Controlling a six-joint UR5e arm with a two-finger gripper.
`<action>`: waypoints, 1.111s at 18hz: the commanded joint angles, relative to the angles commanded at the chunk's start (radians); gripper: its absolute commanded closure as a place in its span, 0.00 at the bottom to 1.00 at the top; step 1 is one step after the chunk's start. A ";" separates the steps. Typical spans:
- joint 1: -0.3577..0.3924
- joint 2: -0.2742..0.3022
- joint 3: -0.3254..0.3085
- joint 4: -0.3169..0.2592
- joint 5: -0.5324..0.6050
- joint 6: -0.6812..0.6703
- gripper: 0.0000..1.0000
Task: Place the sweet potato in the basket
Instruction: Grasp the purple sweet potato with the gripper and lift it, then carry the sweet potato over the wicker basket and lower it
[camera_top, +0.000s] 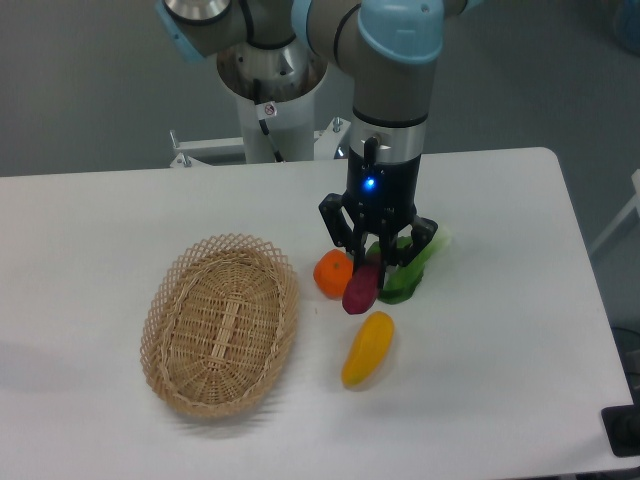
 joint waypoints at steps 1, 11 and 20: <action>-0.002 0.000 -0.002 0.002 0.000 -0.002 0.67; -0.083 0.008 -0.020 -0.044 0.080 -0.020 0.67; -0.340 -0.017 -0.143 0.021 0.236 -0.316 0.67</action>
